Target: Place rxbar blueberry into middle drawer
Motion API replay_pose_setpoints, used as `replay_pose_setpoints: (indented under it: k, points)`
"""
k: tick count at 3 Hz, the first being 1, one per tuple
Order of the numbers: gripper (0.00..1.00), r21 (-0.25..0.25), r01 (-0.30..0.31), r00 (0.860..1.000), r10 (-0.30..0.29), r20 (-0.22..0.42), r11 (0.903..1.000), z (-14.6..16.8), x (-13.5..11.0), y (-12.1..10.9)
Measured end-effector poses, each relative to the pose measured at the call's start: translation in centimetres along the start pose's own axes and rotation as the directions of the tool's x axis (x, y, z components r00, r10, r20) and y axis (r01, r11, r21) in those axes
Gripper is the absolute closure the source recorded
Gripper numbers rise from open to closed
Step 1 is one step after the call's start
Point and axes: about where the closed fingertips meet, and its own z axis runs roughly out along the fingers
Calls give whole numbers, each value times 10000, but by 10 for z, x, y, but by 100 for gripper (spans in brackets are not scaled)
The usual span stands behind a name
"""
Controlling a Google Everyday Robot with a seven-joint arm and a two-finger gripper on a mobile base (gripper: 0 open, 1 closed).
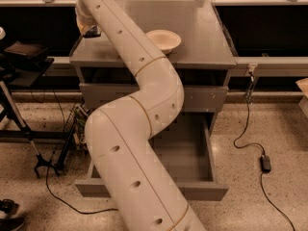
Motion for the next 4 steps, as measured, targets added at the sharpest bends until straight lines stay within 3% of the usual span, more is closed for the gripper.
replay_pose_setpoints:
  k: [2, 3, 4]
  points:
    - [100, -194, 468, 9980, -476, -414, 9987, -26, 6, 5]
    - [100, -721, 705, 9965, -735, -398, 9949, -27, 6, 20]
    - [100, -1491, 907, 9947, -968, -343, 9847, -18, 8, 42]
